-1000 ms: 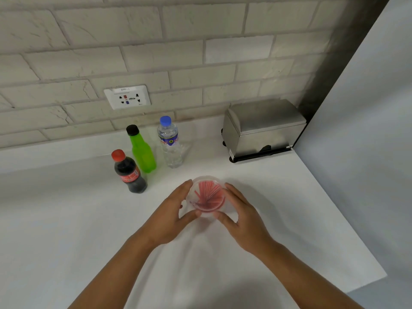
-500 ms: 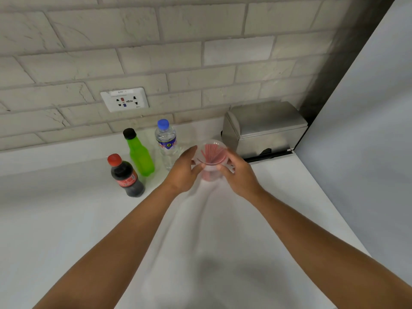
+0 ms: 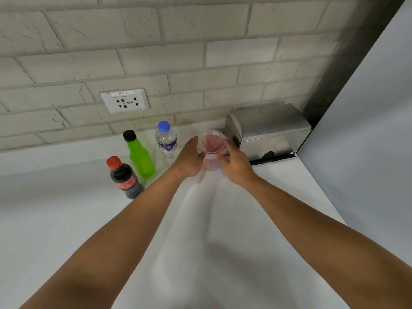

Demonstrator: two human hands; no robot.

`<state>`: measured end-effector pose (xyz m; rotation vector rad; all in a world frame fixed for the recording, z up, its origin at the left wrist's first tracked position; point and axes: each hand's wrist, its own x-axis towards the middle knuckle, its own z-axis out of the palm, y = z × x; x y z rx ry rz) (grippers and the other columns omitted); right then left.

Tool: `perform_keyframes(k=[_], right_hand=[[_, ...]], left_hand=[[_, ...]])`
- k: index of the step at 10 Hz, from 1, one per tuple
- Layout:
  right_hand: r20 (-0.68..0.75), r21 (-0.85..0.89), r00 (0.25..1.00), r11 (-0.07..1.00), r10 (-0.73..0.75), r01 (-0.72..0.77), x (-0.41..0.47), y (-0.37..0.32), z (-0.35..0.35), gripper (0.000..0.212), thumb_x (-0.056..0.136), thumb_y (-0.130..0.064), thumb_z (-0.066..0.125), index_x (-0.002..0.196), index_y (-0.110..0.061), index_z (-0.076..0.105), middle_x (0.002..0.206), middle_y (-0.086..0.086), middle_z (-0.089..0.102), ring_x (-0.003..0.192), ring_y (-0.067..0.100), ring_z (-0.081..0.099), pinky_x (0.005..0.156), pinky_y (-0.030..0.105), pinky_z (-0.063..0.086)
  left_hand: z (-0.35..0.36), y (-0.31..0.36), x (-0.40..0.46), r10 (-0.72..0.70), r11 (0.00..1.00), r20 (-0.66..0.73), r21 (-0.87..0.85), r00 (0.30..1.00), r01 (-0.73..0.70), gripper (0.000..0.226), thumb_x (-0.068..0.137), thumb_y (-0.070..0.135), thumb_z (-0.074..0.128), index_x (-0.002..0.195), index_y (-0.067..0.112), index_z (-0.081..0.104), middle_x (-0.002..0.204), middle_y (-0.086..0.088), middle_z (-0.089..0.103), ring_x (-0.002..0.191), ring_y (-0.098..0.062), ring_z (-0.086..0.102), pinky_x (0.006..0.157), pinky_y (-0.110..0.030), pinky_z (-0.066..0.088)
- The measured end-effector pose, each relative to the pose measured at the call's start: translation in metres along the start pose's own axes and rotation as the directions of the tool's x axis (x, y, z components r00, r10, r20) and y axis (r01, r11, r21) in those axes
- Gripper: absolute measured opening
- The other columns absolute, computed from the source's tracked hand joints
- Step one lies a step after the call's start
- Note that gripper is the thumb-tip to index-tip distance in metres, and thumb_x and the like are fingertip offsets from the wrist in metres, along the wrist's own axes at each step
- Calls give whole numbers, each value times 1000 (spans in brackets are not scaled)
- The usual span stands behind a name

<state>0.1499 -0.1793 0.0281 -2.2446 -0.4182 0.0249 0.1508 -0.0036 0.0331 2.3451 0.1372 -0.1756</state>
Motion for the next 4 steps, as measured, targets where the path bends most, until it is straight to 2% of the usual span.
perform_keyframes(k=[2,3,4], right_hand=[[29,-16,1000,1000,12,-12,2,4,0,53,105,-16,61,154,-11,43,147,13,58,127,34,63,106,49,52],[61,-59,998,998,-2,5,-2,-3,-5,58,104,-21,63,157,-12,40,160,11,45,138,33,55,111,50,49],[8,-171,999,984,-51,52,-10,-8,-9,62,103,-26,63,159,-17,38,169,4,36,138,32,56,107,48,52]], left_hand=[[2,-3,0,10,1000,-15,-8,1000,-10,66,109,10,49,165,3,15,174,-15,19,159,-30,23,125,-32,19],[1,0,-9,28,999,-21,-24,999,-29,69,108,10,48,166,5,12,175,-14,15,160,-29,20,124,-29,17],[2,2,-16,83,996,-40,-20,996,-84,70,107,13,50,166,8,13,176,-13,11,161,-27,16,119,-23,15]])
